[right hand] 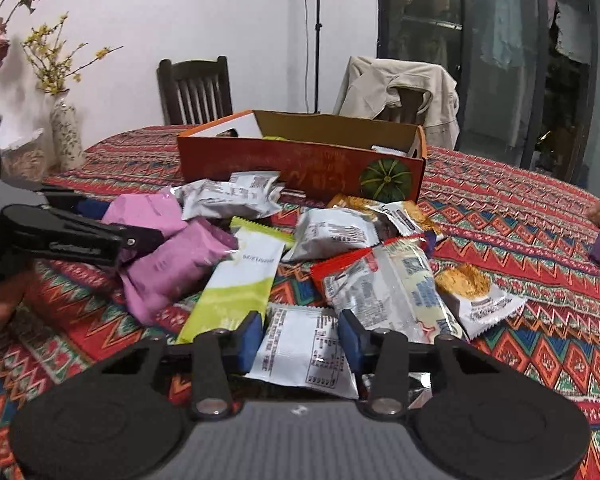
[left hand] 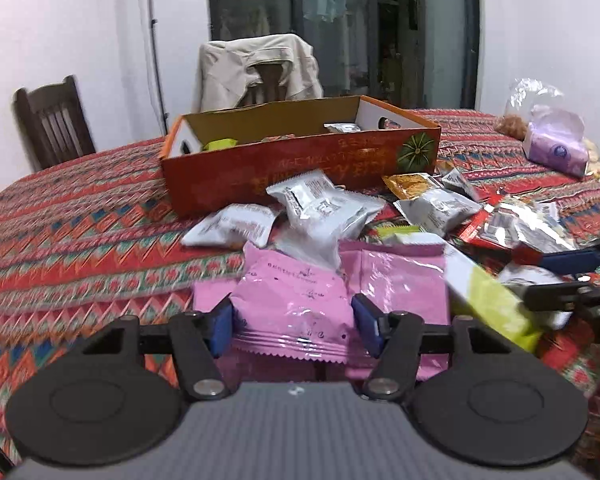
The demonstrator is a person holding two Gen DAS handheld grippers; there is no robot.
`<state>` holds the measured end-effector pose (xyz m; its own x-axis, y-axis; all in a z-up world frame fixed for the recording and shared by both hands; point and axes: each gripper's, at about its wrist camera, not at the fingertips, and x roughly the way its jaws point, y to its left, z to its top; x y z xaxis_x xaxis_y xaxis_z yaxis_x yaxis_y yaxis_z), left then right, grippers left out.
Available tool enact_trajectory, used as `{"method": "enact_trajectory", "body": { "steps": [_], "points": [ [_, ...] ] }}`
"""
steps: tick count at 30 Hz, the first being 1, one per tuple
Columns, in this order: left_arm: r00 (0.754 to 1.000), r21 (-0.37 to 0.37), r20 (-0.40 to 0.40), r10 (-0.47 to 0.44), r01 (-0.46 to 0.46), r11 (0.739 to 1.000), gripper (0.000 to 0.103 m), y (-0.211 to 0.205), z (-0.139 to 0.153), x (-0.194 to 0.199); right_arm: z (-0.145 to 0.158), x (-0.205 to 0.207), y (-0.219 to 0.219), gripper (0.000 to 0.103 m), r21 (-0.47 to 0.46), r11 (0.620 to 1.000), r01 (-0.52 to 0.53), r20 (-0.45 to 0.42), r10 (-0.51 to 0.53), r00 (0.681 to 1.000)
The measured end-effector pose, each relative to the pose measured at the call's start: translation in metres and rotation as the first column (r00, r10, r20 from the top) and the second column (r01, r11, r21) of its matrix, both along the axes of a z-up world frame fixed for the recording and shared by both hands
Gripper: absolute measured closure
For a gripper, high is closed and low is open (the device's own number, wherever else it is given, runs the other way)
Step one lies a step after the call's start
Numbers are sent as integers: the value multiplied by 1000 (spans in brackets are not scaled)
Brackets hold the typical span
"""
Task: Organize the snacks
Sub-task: 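Grasp a pink packet with the left gripper while the right grasps a white packet, then lower both held packets into the orange box and open both grippers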
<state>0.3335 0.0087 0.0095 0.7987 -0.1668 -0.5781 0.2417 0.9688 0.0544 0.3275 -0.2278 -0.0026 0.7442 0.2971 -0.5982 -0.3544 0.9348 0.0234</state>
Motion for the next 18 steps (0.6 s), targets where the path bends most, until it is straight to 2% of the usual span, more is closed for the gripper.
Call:
{"method": "enact_trajectory", "body": {
  "steps": [3,5,8,10,13,15,16,18],
  "points": [
    [999,15,27,35,-35,999,41,-1,4,-25,0,-3,6,61,-8,999,-36,-12,36,999],
    [999,2,13,44,-44,999,41,-2,5,-37,-3,-1,7,59,-11,1000,-22,-14,22,1000],
    [999,-22,-10,50,-50,999,41,-2,6,-52,-7,6,-1,52,9,1000,11,-36,-11,999],
    [998,-29,-26,57,-57,998,41,-2,3,-59,-13,10,-3,53,-11,1000,25,-62,-26,998],
    [996,-22,-68,65,-67,998,41,-3,-2,-67,-16,5,-10,61,17,999,39,-42,-38,998],
    [995,-19,-70,71,-73,997,35,-4,-6,-73,-12,-5,-12,62,46,999,27,-28,-26,999],
    [995,-27,-67,80,-82,996,25,-3,-8,-74,-8,-12,-12,62,43,999,18,-13,-18,1000],
    [992,-34,-78,100,-103,994,23,-1,-13,-71,-4,-27,-8,62,10,1000,4,11,-4,1000]
  ]
}}
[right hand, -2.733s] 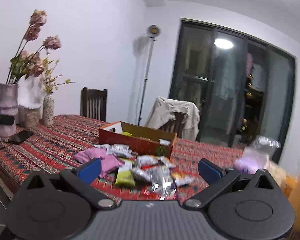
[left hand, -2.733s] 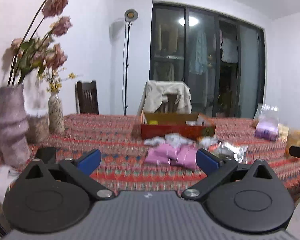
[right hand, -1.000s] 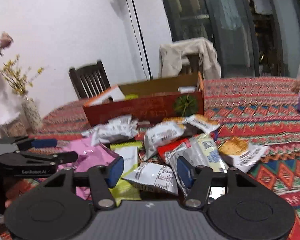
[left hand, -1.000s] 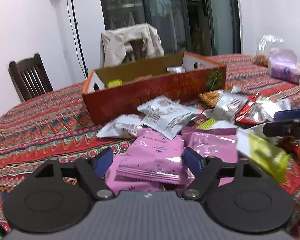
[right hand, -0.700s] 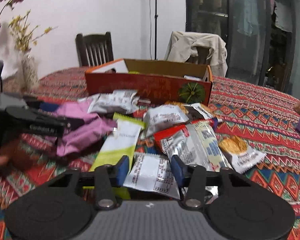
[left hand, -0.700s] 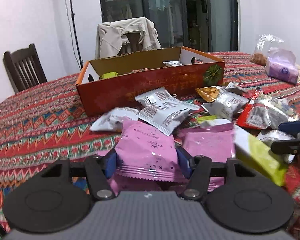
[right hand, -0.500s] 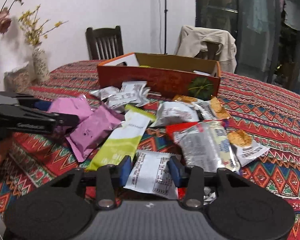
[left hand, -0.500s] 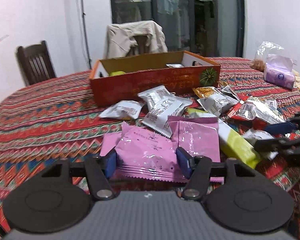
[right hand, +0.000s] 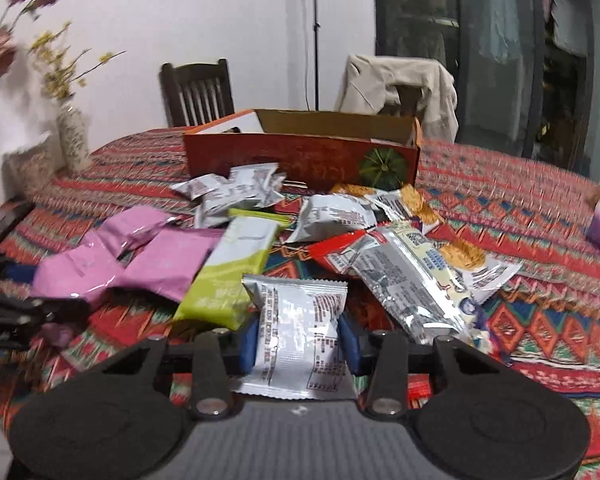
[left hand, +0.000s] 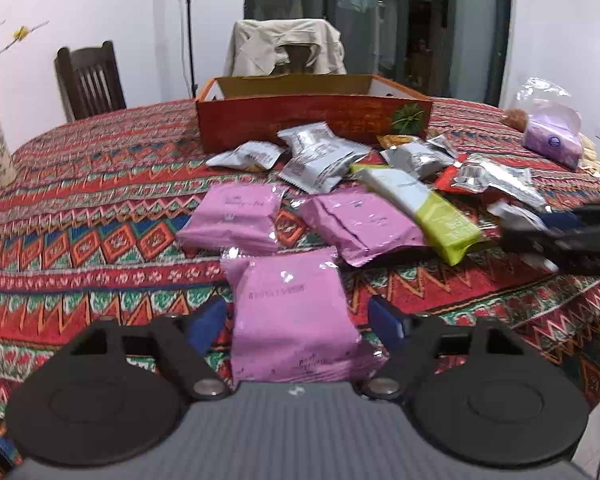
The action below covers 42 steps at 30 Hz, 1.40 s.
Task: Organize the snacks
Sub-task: 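Lower both held packets into the orange box and open both grippers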
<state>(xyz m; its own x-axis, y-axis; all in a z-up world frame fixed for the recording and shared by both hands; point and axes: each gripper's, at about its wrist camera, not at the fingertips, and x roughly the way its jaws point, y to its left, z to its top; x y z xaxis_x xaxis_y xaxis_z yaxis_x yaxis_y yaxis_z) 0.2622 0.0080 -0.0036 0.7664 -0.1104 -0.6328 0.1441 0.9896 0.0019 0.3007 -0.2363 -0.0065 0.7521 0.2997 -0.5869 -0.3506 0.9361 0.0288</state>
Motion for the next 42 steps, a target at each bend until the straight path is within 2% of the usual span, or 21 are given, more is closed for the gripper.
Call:
{"method": "enact_trajectory", "body": {
  "steps": [2,3,4,12,18,21,24,26,30,34,38,42],
  "points": [
    [999,-3,-13,31,-32,999,25,1,-5,6,0,-13,2,62,-11,1000,-12,-9,12,1000],
    [999,5,-1,36,-36,999,30,0,-5,7,-3,-19,3,62,-10,1000,-21,-22,21,1000],
    [1000,15,8,24,-24,1000,41,-3,-4,6,-5,-23,4,62,-12,1000,-26,-29,25,999],
    [1000,8,0,-3,3,1000,41,-5,1,-14,-10,-39,4,58,-1,1000,-1,-17,1,1000],
    [1000,-11,29,2,-2,1000,41,-1,15,-31,-9,-43,6,62,7,1000,-11,-15,11,1000],
    [999,-31,54,0,2,1000,41,6,29,-33,-3,-48,5,62,13,1000,-15,2,15,1000],
    [994,-102,91,-52,62,993,41,22,60,-23,15,-51,0,62,58,997,-45,14,44,999],
    [987,-129,128,-94,111,985,41,32,89,-7,35,-46,-8,62,102,990,-101,21,100,995],
    [971,-109,199,-132,156,982,41,46,152,38,93,-21,-15,62,27,983,-182,101,179,979],
    [969,-79,200,-143,162,984,41,48,202,109,162,25,-25,62,-7,969,-248,150,246,958],
    [985,-59,132,-113,122,991,40,38,224,198,221,98,-31,62,5,963,-268,130,265,955],
    [996,-29,59,-65,67,997,40,25,219,290,253,191,-23,62,2,971,-240,78,239,968]
  ]
}}
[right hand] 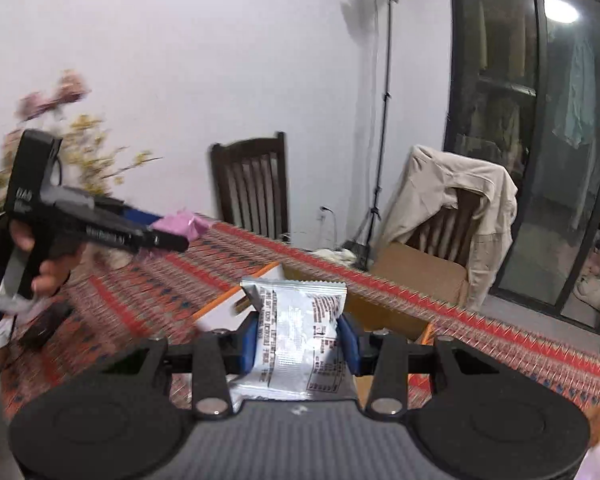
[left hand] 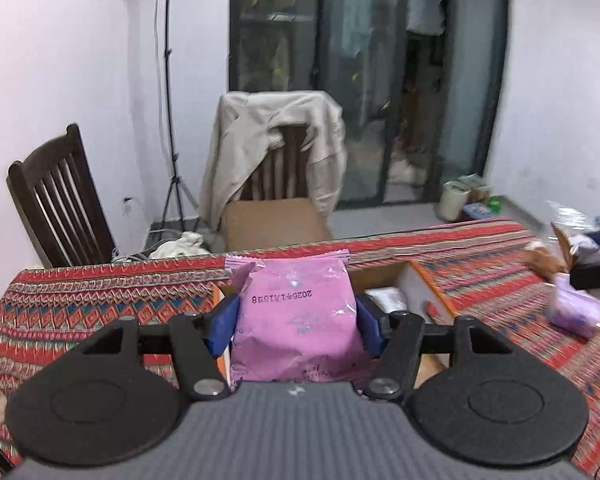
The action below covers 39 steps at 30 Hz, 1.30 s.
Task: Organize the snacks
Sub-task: 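Lower both held packets into the orange box and open both grippers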
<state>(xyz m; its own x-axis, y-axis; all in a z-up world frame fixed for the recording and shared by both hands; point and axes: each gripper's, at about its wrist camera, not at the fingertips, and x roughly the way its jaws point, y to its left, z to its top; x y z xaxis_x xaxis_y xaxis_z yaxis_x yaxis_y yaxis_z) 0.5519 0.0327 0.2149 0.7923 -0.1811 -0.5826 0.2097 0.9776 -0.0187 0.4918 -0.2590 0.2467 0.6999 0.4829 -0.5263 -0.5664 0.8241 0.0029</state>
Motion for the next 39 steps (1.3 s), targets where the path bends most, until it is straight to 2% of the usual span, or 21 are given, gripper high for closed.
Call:
{"method": "enact_trajectory", "body": {
  "steps": [3,5,8,11,13,16,19,20,21,24,28,31,33,34,37,39],
  "points": [
    [998,8,-57,14,-14,1000,40,-9,-20,58,-3,76,13,62,-5,999,32,-66,-32,997],
    [994,-10,-109,17,-18,1000,40,-16,-46,99,-17,124,22,62,-7,998,58,-123,-59,991],
    [976,-10,-212,53,-56,998,40,-25,-94,146,-64,192,38,62,-8,993,116,-227,-115,967],
    [955,10,-288,67,-67,998,40,-34,-141,175,-128,249,57,62,-65,982,179,-338,-190,922],
    [946,15,-314,79,-78,997,40,-36,-162,186,-169,271,70,62,-116,971,209,-391,-238,889],
    [935,22,-340,105,-103,994,39,-34,-184,194,-211,285,82,62,-154,961,231,-433,-276,858],
    [941,11,-320,111,-113,994,30,-29,-188,193,-230,285,92,57,-178,953,245,-428,-299,853],
    [940,9,-324,111,-114,993,30,-28,-188,194,-233,285,94,48,-176,954,244,-432,-297,852],
    [938,5,-329,109,-114,993,29,-29,-186,196,-235,284,95,44,-176,952,251,-426,-303,852],
    [939,-14,-330,98,-109,994,28,-26,-177,192,-231,284,93,39,-184,948,261,-416,-316,853],
    [947,-1,-311,84,-89,996,25,-19,-145,172,-209,275,88,38,-178,948,264,-390,-315,865],
    [961,7,-272,46,-45,999,20,-12,-108,143,-171,251,81,34,-172,950,260,-338,-305,890],
    [974,25,-224,34,-29,999,20,-7,-80,117,-142,230,72,23,-152,953,262,-299,-296,907],
    [978,29,-207,35,-29,999,18,-5,-67,106,-126,218,65,22,-142,952,270,-280,-300,912],
    [986,11,-160,42,-41,999,14,3,-25,61,-78,181,42,19,-128,943,307,-217,-329,919],
    [993,5,-110,46,-46,999,10,8,1,28,-51,156,28,14,-120,933,340,-180,-358,916]
  ]
}}
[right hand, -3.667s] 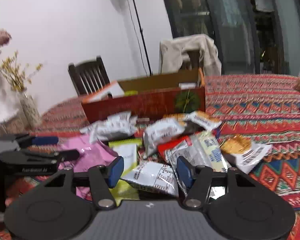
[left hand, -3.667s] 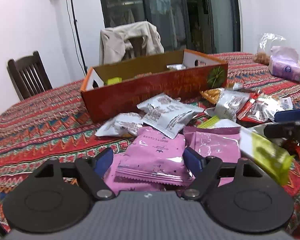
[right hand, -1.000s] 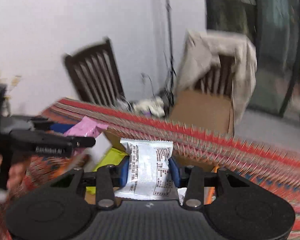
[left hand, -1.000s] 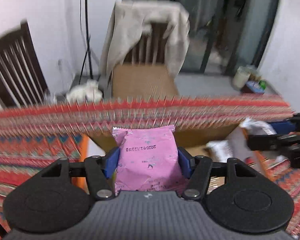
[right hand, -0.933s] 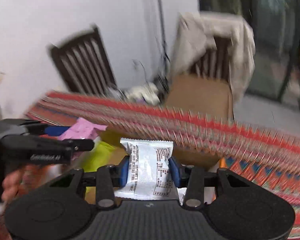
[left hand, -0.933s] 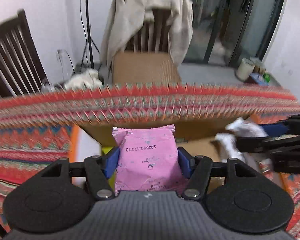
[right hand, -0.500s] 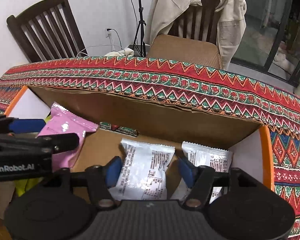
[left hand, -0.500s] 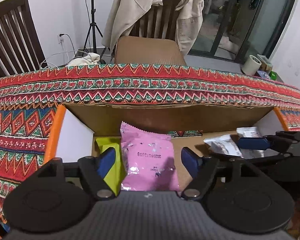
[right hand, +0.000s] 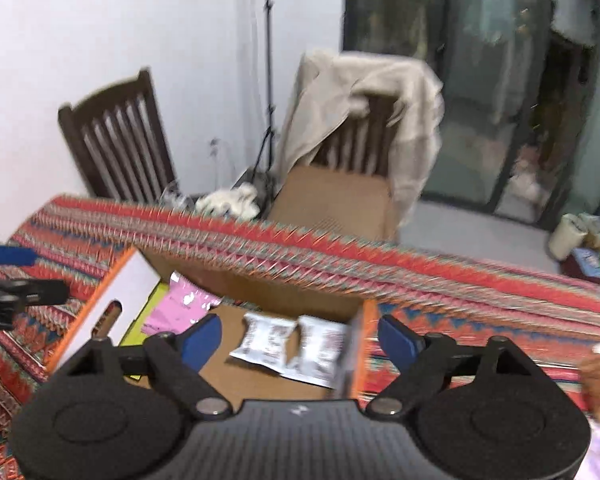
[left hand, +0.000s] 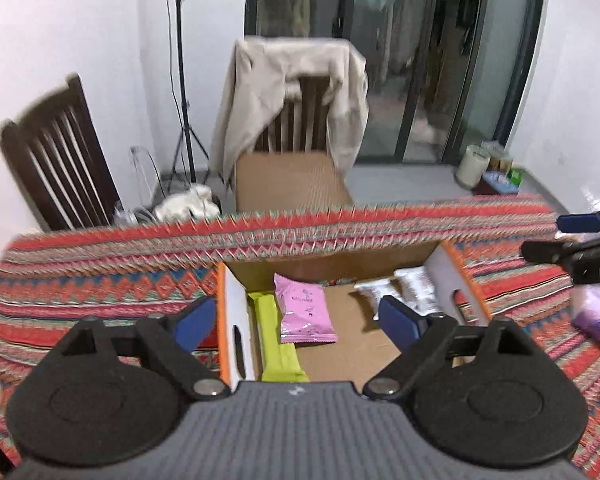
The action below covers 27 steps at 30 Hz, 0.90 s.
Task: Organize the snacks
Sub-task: 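Lower both held packets into the orange box and open both grippers, then withdraw both grippers from the box back toward the snack pile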
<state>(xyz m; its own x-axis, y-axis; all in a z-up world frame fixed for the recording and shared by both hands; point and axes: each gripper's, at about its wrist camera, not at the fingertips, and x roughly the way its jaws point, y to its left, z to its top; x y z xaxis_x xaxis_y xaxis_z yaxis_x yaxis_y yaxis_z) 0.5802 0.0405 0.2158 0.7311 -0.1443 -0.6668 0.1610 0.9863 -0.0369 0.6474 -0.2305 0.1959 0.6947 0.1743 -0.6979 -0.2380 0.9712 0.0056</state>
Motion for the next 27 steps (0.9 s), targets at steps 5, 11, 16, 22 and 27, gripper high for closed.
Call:
{"method": "enact_trajectory", "body": {
  "steps": [5,11,16,22,27],
  "points": [
    [982,-6,191,11,-10,1000,0,8,56,-102,63,-85,-34,2,20,1000,15,121,-17,992],
    [941,-2,338,-21,22,1000,0,2,79,-222,97,-196,-66,0,54,998,-13,190,3,982],
    [904,-20,426,-36,50,999,0,6,73,-318,103,-285,-85,0,98,994,-45,243,20,970],
    [857,-42,516,-2,28,999,0,25,35,-418,85,-385,-93,0,78,993,-93,324,63,944],
    [848,-68,525,64,-34,997,0,38,-19,-467,47,-463,-93,0,93,984,-155,387,108,916]
  ]
}}
